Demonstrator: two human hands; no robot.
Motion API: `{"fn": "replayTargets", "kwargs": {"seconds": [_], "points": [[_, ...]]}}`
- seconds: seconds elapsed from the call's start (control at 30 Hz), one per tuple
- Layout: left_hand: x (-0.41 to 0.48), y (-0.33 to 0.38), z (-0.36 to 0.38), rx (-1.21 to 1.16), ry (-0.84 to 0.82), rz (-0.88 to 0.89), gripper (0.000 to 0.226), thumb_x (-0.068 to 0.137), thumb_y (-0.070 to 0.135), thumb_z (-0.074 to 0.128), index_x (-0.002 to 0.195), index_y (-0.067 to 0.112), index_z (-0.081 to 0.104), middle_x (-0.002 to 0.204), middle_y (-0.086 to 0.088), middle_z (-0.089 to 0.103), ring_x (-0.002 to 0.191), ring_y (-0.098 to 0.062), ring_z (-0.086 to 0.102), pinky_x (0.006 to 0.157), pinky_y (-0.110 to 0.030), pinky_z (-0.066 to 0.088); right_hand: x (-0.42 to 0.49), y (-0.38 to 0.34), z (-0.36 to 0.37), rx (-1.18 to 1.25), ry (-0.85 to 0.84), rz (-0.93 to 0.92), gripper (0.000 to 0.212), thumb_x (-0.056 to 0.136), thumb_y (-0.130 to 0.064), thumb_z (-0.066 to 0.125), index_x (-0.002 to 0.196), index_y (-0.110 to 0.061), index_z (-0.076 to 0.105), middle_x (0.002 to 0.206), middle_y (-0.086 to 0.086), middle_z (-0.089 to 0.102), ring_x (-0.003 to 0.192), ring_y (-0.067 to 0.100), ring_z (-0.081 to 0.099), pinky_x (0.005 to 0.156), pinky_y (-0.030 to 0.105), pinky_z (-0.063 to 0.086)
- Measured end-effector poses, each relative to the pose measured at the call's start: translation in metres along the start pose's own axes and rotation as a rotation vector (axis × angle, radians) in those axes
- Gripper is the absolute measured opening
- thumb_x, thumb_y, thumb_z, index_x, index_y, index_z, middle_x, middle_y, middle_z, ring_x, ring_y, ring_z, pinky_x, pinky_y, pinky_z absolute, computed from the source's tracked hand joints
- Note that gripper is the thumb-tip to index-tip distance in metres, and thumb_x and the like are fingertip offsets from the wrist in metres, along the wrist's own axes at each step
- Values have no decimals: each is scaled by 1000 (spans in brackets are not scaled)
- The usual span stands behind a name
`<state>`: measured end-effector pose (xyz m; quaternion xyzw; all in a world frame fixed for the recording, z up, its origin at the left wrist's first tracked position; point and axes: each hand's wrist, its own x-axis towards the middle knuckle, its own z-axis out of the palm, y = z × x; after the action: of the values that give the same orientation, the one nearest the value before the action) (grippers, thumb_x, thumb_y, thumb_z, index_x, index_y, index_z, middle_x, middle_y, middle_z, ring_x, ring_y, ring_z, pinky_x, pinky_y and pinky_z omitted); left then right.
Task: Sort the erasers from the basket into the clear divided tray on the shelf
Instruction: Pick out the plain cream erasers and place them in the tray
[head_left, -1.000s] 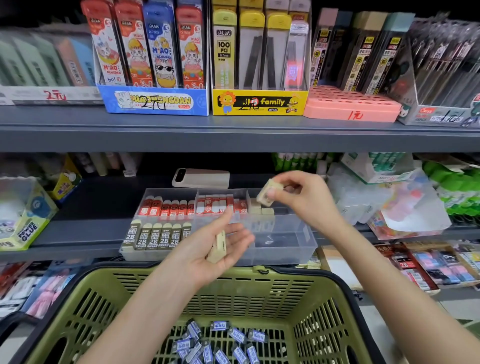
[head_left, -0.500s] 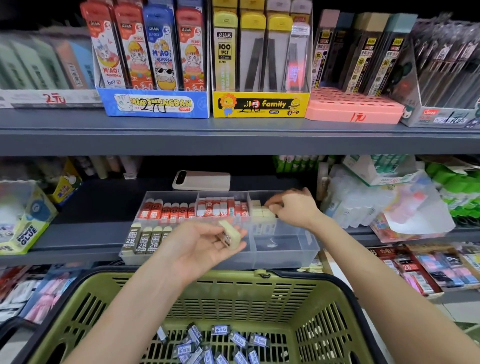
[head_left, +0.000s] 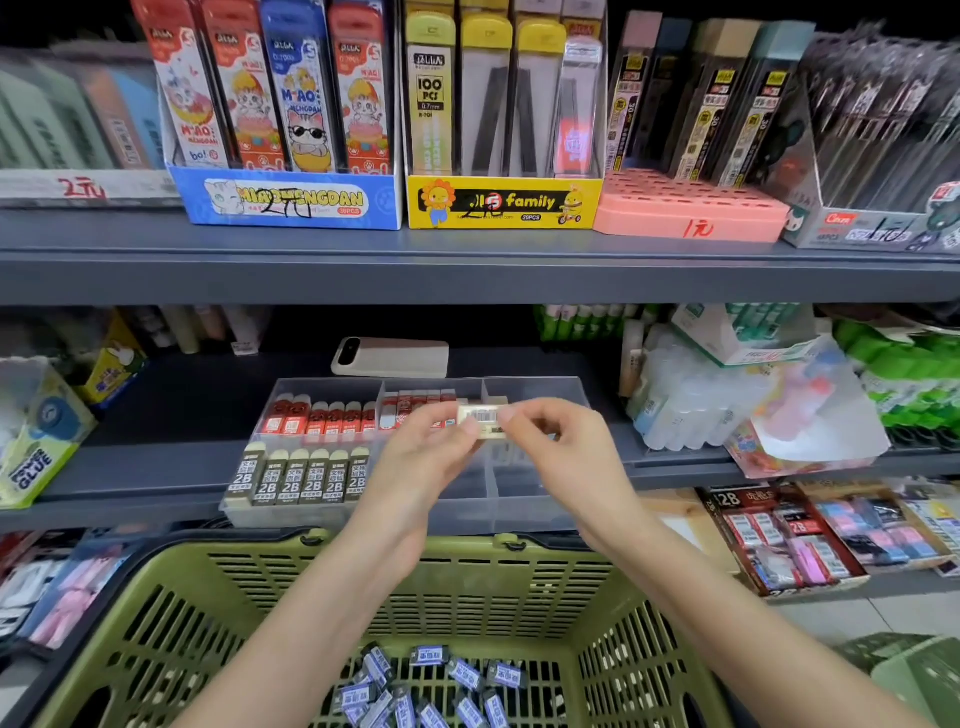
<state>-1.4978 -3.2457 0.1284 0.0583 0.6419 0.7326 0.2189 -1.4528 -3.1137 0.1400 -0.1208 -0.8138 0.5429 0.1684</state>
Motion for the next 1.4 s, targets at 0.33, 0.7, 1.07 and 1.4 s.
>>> {"fn": "replayTargets", "kwargs": {"seconds": [0.33,0.7,1.07,1.4], "points": [[-1,-23,-32,1278,23,583,49,96,47,41,140,26,42,151,2,35,144,-17,20,114,-25,-4,81,34,-30,-1138,145,-141,19,87,-21,54,98,-22,68,84,7,67,93,29,53,90,36,27],[-6,-32,-43,1407,-28,616,54,95,52,34,138,23,48,150,-4,36,143,-24,22,114,-36,-8,90,40,-16,-1205,132,-398,9,66,-4,68,70,-12,70,62,7,65,74,32,56,74,36,27],[33,-16,-12,1489,-36,656,55,94,56,36,137,25,48,149,-10,38,141,-28,26,116,-43,-1,91,46,-29,-1203,215,-415,9,71,-8,72,76,-15,71,64,6,67,76,31,58,77,36,30],[37,-30,-13,1587,-65,605,59,93,62,19,143,34,35,156,-5,26,145,-23,13,117,-47,-7,104,63,-16,-1230,-53,-385,25,91,-35,48,99,-26,70,88,-2,69,99,22,49,85,32,19]]}}
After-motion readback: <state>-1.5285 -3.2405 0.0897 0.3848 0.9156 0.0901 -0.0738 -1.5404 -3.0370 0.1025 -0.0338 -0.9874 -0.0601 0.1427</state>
